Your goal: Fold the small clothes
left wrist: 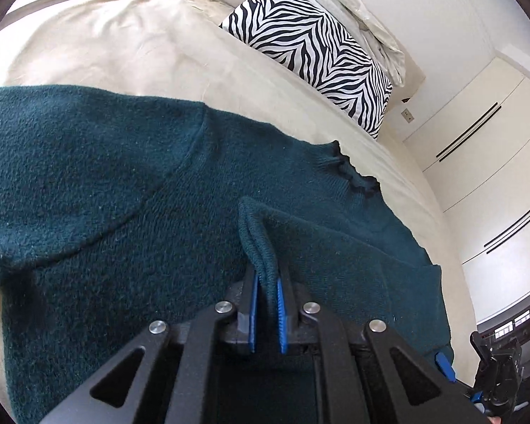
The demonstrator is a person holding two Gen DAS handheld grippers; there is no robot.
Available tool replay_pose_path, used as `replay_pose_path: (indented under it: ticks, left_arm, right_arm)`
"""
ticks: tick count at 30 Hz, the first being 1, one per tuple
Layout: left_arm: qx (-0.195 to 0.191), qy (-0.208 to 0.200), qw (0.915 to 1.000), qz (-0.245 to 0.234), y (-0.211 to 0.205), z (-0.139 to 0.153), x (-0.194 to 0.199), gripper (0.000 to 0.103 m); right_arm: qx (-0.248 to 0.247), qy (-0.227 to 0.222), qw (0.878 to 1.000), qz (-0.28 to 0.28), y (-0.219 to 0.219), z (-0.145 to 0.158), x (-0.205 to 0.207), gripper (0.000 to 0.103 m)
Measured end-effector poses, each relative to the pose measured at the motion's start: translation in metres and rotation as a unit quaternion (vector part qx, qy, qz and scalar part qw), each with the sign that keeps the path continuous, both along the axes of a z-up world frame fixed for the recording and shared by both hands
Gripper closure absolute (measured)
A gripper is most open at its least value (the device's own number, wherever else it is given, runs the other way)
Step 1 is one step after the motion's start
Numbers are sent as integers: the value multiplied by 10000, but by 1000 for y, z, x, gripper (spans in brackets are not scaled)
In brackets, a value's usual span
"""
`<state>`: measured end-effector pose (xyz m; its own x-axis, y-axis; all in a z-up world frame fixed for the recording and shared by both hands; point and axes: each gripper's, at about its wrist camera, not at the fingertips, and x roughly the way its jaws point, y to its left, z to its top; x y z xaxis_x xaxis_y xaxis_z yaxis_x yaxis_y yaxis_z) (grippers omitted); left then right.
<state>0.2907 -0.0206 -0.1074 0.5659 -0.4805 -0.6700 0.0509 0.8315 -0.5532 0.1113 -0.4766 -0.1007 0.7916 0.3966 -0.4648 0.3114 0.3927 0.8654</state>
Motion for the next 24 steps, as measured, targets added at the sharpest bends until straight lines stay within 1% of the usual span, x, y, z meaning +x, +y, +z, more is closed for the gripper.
replay_pose_path:
  ticks: [3,5,6,8,9,10,11,13,14,17,19,21,24]
  left_arm:
    - [-55,-36,10000,-12,0,-3,-1,91]
    - [-80,-65,9999,-24,0,-4,-1,91]
    - [-133,-73,9999,-24,1,-5,-1,91]
    - [-241,-82,9997,-23,4,-6,-4,91]
    - [-268,-91,9996,-27,4,-6,-4,91]
    - [-264,-105,9996,-31,3,-6,-4,90]
    - [-243,-123,9996,-36,3,-6,-5,90]
    - [-228,-154,9996,-39,3,-6,-6,90]
    - [-271,-162,9995,-40,4,-6,-6,90]
    - [-519,-155,9985,-75,9,-8,-6,90]
    - [-554,-158,9983,-96,10,-9,-6,90]
    - [-506,-183,9985,-95,9,-8,-6,90]
    - [-503,-217,9985,-90,8,-9,-7,90]
  right_arm:
    - [29,96,9999,-63,-5,-6,21,43]
    - [95,47,9997,-224,-15,-8,28,43]
    - [47,-39,9994,-346,-23,-5,28,43]
    - [-40,-164,9969,-770,-42,-1,20,44]
    - [139,-206,9957,-893,-53,-5,15,45]
    - [423,-283,9943,-941,-60,-11,12,47]
    - [556,-336,9932,-963,-64,-15,9,52]
    - [374,-333,9937,-1007,-65,-15,3,57]
    - [323,-382,9932,-1052,-65,-16,1,58]
    - [546,-530,9896,-1221,-70,-23,-4,62]
    - [562,-457,9902,-1190,-70,-22,-4,63]
    - [360,-152,9935,-1072,-61,-13,-10,60]
    - [107,113,9959,-896,-47,6,-24,57]
